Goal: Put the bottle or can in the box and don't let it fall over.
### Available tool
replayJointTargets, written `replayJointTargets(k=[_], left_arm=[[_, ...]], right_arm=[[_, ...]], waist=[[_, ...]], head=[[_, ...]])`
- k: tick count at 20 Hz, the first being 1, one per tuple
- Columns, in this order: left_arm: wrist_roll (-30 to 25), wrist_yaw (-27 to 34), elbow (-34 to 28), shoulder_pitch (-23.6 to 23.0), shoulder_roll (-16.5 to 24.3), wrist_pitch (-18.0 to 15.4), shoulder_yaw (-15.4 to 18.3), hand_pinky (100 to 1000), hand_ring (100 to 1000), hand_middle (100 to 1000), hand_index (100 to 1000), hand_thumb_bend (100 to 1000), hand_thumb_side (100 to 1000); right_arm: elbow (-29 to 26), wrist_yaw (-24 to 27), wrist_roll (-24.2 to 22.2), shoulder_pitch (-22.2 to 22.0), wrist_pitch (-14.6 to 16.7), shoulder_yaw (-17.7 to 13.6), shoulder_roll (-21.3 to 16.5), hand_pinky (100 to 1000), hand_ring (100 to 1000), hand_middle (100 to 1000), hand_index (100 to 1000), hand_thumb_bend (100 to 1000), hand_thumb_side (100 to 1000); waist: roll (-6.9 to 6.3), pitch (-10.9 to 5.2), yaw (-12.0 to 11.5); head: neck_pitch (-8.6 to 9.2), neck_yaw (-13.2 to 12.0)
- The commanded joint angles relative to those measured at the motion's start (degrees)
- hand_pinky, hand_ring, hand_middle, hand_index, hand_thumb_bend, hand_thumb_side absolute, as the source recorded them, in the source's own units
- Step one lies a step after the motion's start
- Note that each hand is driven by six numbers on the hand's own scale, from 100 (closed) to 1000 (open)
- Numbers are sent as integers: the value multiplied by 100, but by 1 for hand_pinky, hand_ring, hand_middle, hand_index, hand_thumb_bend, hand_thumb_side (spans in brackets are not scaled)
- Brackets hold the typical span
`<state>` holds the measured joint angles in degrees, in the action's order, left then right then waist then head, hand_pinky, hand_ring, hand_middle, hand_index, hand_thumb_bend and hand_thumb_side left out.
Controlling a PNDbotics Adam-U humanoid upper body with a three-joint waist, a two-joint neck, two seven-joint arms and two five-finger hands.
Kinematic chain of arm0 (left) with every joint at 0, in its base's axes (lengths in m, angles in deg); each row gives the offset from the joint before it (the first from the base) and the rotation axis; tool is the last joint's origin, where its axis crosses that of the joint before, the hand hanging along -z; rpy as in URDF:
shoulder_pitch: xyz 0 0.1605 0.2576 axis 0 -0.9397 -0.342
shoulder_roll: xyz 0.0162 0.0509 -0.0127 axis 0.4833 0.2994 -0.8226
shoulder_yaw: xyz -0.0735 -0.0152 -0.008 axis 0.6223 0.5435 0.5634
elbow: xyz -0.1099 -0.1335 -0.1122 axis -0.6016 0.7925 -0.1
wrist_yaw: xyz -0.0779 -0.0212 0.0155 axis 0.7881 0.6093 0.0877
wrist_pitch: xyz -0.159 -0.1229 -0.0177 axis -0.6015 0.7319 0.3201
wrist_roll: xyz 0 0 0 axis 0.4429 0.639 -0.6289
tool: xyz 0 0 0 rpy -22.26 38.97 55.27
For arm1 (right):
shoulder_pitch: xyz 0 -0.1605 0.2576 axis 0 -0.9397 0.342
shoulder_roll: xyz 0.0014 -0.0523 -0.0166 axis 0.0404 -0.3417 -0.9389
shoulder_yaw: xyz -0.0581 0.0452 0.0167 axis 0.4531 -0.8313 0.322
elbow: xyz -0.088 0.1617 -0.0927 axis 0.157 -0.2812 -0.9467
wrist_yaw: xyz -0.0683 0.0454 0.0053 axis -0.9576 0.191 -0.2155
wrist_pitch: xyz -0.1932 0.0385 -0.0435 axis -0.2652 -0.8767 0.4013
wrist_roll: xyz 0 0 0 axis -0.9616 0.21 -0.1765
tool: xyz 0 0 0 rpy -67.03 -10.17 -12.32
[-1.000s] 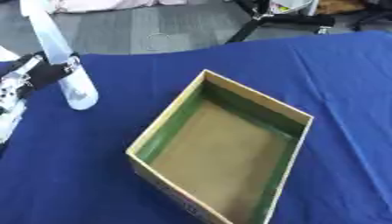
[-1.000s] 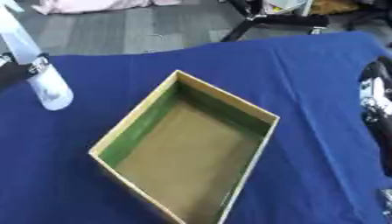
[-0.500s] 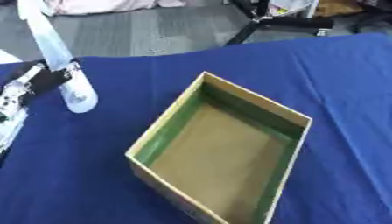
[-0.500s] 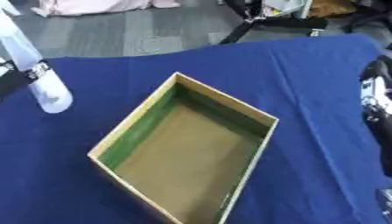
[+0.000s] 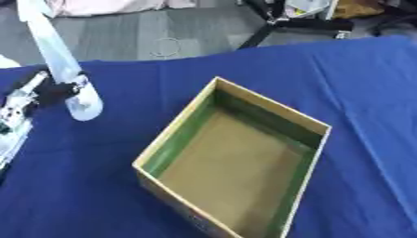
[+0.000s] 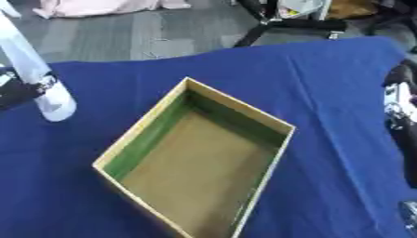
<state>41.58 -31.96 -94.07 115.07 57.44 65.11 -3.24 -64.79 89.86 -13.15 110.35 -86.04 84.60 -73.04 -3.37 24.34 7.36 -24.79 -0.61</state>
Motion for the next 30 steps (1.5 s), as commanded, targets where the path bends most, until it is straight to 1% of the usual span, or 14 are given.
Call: replayJointTargets(k=[1, 3, 5, 6, 9, 11, 12, 13, 16, 19, 24, 25, 26, 30], left_arm=[[81, -25, 120, -26, 42, 73, -53, 1000, 1000, 1000, 734, 100, 290], [159, 5, 149, -25, 31, 98, -42, 1000, 1000, 1000, 703, 100, 294], [276, 20, 171, -20, 23, 118, -40, 1000, 1000, 1000, 632, 100, 304], [342, 25, 175, -15, 20, 123, -40, 1000, 1000, 1000, 616, 100, 308], [507, 59, 182, -5, 16, 112, -42, 1000, 1000, 1000, 506, 100, 324], [592, 89, 187, 1, 21, 92, -40, 1000, 1000, 1000, 489, 100, 328], [643, 104, 179, 7, 31, 75, -31, 1000, 1000, 1000, 432, 100, 340], [693, 125, 168, 10, 40, 60, -22, 1000, 1000, 1000, 410, 100, 346], [851, 191, 40, 28, 93, -11, 2, 1000, 1000, 1000, 372, 100, 372], [970, 288, -216, 45, 151, -64, 18, 1000, 1000, 1000, 349, 100, 396], [1048, 680, -940, 119, 234, -74, 23, 1000, 1000, 1000, 334, 100, 464], [1061, 759, -1094, 130, 248, -56, 9, 1000, 1000, 1000, 334, 100, 464], [1069, 832, -1261, 157, 252, -48, -14, 1000, 1000, 1000, 333, 100, 486], [1004, 1088, -1951, 253, 207, 2, -183, 1000, 1000, 1000, 331, 100, 521]], right_arm=[[-125, 34, 1, 69, 20, -73, -95, 1000, 968, 1000, 1000, 100, 470], [-125, 38, -1, 72, 23, -73, -96, 1000, 968, 1000, 1000, 100, 470], [-125, 42, 0, 74, 25, -75, -94, 1000, 967, 1000, 1000, 100, 470], [-125, 43, 0, 74, 25, -77, -93, 1000, 967, 1000, 1000, 100, 470], [-125, 46, -2, 73, 24, -74, -90, 1000, 967, 1000, 1000, 100, 470], [-125, 46, -4, 70, 22, -72, -90, 1000, 967, 1000, 1000, 100, 470], [-125, 46, -4, 67, 21, -73, -91, 1000, 967, 1000, 1000, 100, 470], [-125, 46, -4, 64, 19, -73, -93, 1000, 967, 1000, 1000, 100, 470], [-125, 45, -8, 50, 13, -70, -101, 1000, 967, 1000, 1000, 100, 470], [-125, 41, -8, 28, 5, -70, -109, 1000, 967, 1000, 1000, 100, 470], [-125, 37, 1, -3, 5, -75, -121, 1000, 967, 1000, 1000, 100, 470], [-125, 38, 4, -8, 8, -77, -124, 1000, 967, 1000, 1000, 100, 470], [-125, 39, 5, -11, 11, -78, -128, 1000, 967, 1000, 1000, 100, 470], [-125, 45, 25, -11, 56, -109, -145, 1000, 967, 1000, 1000, 100, 470]], waist=[[36, -78, 8], [37, -77, 7], [40, -76, 6], [42, -75, 3], [48, -75, -6], [50, -77, -12], [51, -82, -17], [51, -86, -22], [50, -103, -43], [48, -127, -68], [45, -165, -98], [43, -172, -104], [40, -183, -107], [27, -225, -113]], head=[[65, 6], [60, 7], [56, 8], [52, 8], [43, 7], [36, 8], [31, 8], [24, 8], [0, 13], [-33, 18], [-76, 13], [-82, 13], [-91, 11], [-124, -1]])
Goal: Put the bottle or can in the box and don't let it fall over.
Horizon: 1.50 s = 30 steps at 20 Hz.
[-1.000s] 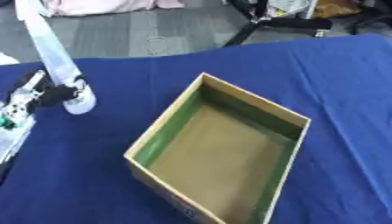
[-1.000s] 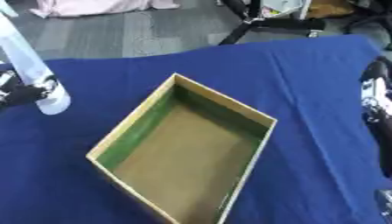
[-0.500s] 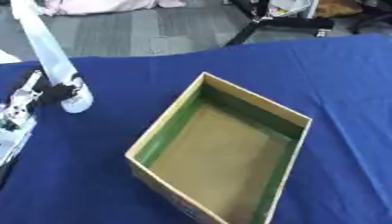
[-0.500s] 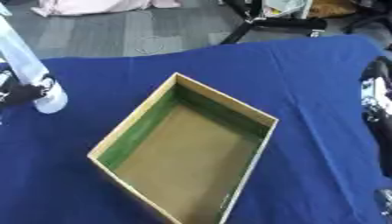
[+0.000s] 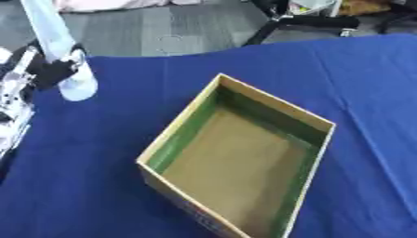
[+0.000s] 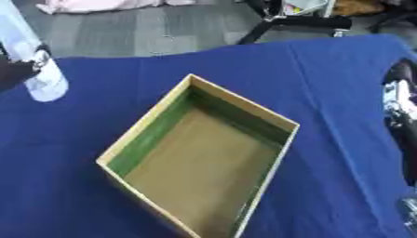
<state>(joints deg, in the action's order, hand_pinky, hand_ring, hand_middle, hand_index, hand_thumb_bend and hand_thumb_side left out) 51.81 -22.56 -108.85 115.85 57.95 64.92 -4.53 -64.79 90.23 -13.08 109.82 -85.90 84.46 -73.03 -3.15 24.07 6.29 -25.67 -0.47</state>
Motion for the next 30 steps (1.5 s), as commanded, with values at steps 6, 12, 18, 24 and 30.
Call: replayJointTargets(k=[6, 12, 18, 24, 30], left_arm=[[-307, 450, -1375, 345, -315, 197, -389, 1000, 1000, 1000, 327, 100, 562], [-548, 572, -1872, 318, -799, 461, -682, 1000, 1000, 1000, 327, 100, 552], [-644, 502, -2277, 228, -1003, 510, -887, 1000, 1000, 1000, 314, 100, 572], [-897, 360, -2800, 116, -1139, 450, -1175, 1000, 1000, 1000, 313, 100, 578], [-909, 45, -3165, -69, -1322, 363, -1286, 1000, 1000, 1000, 309, 100, 588]], right_arm=[[-125, 41, 287, 43, 142, -316, -174, 1000, 970, 1000, 1000, 100, 470], [-125, 82, 732, 21, 111, -671, -190, 1000, 974, 1000, 1000, 100, 470], [-125, 129, 896, -28, 93, -869, -216, 1000, 973, 1000, 1000, 100, 477], [-125, 145, 1050, -103, 11, -1128, -233, 1000, 971, 1000, 1000, 100, 493], [-125, 130, 1010, -95, -42, -1218, -251, 1000, 970, 1000, 1000, 100, 490]], waist=[[-14, -286, -26], [-36, -383, -64], [-70, -465, -99], [-115, -544, -155], [-138, -577, -159]], head=[[-126, -26], [-205, 101], [-294, 142], [-378, 221], [-362, 266]])
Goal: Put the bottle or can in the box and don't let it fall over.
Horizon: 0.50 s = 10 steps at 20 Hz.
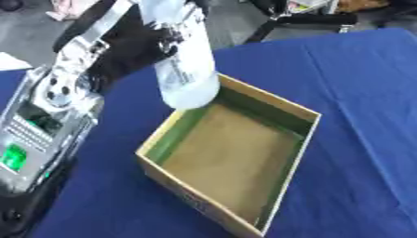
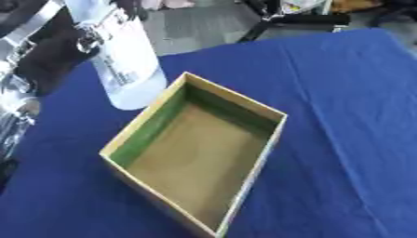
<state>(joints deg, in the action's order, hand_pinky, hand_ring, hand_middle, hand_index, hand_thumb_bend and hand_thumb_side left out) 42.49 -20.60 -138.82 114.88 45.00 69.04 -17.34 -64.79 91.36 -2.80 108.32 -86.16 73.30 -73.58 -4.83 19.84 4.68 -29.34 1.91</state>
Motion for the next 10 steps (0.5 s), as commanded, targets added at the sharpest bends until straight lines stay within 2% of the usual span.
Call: replayJointTargets(k=[1, 5, 10], left_arm=[[34, -236, -125, -10, -61, -50, -38, 1000, 1000, 1000, 309, 100, 579], [73, -489, 210, -86, -245, -99, -213, 1000, 1000, 1000, 298, 100, 547], [287, -939, 787, -179, -519, -336, -379, 1000, 1000, 1000, 268, 100, 517]], right_arm=[[-125, 12, -26, 69, -15, -126, -199, 1000, 970, 1000, 1000, 100, 490], [-125, -4, -105, 126, 11, -168, -200, 1000, 969, 1000, 1000, 100, 487], [-125, -13, -183, 197, 47, -218, -182, 1000, 967, 1000, 1000, 100, 488]], waist=[[25, -156, 8], [16, -153, 40], [19, -134, 82]], head=[[11, 28], [21, 35], [20, 5]])
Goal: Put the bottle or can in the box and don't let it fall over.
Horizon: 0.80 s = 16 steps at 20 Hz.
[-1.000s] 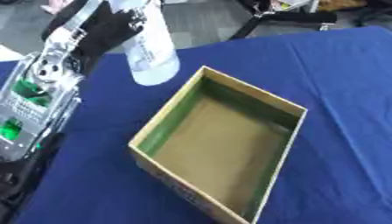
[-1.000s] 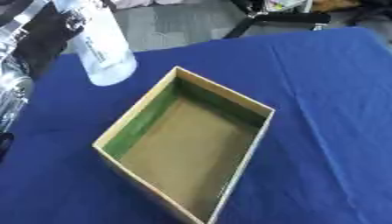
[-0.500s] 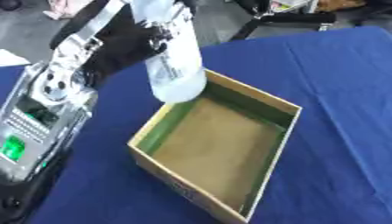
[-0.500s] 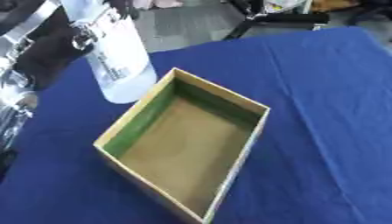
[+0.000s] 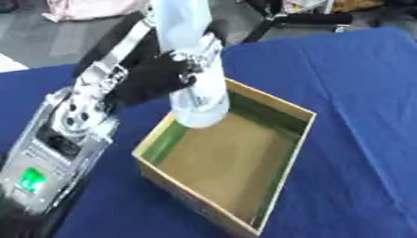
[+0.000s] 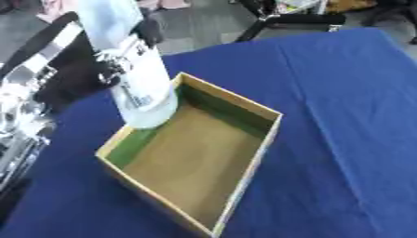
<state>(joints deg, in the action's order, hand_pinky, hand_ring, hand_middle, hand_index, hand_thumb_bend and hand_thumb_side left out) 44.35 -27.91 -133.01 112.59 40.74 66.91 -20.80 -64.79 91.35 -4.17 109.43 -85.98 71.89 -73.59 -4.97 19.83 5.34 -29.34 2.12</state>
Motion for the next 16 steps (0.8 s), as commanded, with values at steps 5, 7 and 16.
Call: replayJointTargets(k=[5, 7, 16], left_arm=[[286, -575, 999, 52, -336, -442, -105, 1000, 1000, 1000, 277, 100, 502], [351, -686, 1265, 74, -417, -625, -134, 1000, 1000, 1000, 281, 100, 499], [556, -850, 1988, 61, -649, -1012, -242, 1000, 1000, 1000, 337, 100, 460]], right_arm=[[-125, 16, -137, 151, 56, -44, -160, 1000, 966, 1000, 1000, 100, 480], [-125, 25, -194, 183, 70, -8, -152, 1000, 966, 1000, 1000, 100, 477], [-125, 61, -263, 246, 86, 35, -126, 1000, 965, 1000, 1000, 100, 479]], waist=[[56, -101, 58], [67, -77, 80], [84, -35, 106]], head=[[52, -71], [76, -87], [97, -111]])
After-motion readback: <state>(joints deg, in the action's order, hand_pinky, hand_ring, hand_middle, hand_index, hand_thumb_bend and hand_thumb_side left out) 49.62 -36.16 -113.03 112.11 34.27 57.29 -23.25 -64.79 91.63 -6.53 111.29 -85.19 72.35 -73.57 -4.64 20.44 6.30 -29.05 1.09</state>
